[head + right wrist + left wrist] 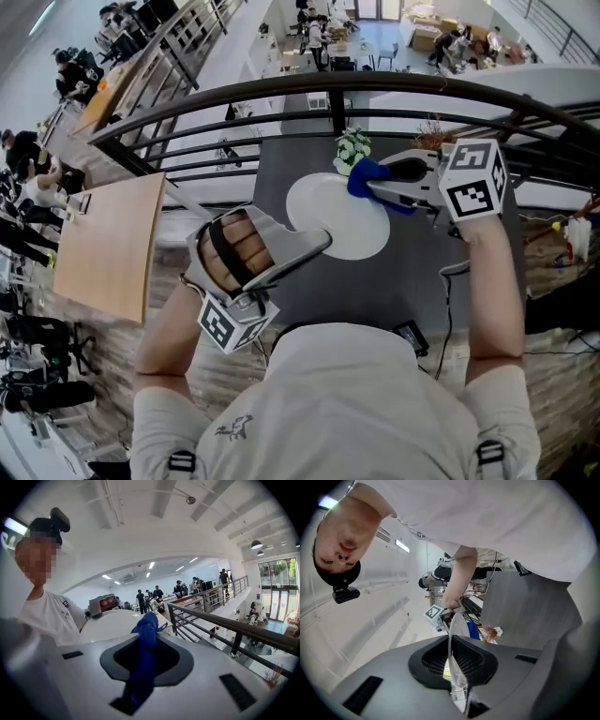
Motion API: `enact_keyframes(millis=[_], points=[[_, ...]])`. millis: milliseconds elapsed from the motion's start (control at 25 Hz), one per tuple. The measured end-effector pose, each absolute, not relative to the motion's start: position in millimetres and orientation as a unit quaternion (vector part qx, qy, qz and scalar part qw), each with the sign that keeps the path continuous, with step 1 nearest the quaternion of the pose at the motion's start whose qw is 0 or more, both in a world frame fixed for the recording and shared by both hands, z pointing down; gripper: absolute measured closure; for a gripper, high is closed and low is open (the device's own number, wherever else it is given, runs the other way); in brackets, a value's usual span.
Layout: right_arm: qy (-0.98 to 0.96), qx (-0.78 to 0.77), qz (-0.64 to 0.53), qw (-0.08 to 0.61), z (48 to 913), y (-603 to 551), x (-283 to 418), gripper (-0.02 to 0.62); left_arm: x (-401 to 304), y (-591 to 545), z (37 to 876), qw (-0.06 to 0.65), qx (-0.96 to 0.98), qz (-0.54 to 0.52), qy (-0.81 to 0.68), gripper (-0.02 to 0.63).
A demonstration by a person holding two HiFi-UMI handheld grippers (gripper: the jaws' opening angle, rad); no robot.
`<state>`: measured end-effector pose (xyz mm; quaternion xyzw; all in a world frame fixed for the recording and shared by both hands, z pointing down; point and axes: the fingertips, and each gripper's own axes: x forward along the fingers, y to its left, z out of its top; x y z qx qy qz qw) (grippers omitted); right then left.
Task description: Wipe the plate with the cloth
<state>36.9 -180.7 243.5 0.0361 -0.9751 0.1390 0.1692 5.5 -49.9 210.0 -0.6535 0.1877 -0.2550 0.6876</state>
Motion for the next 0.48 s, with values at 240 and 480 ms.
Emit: enact_keyframes(millis=[240,480], points=[[-0.979,0.048,0.095,0.174,224,-178,4,0.529,17,-49,210,0.686,-0.662,-0.243,0.178,0.578],[-0.983,0.035,0.027,0.176,200,-145,-17,0.529,13,-65,212,0.680,-0.661,-0.257,0.186,0.574]])
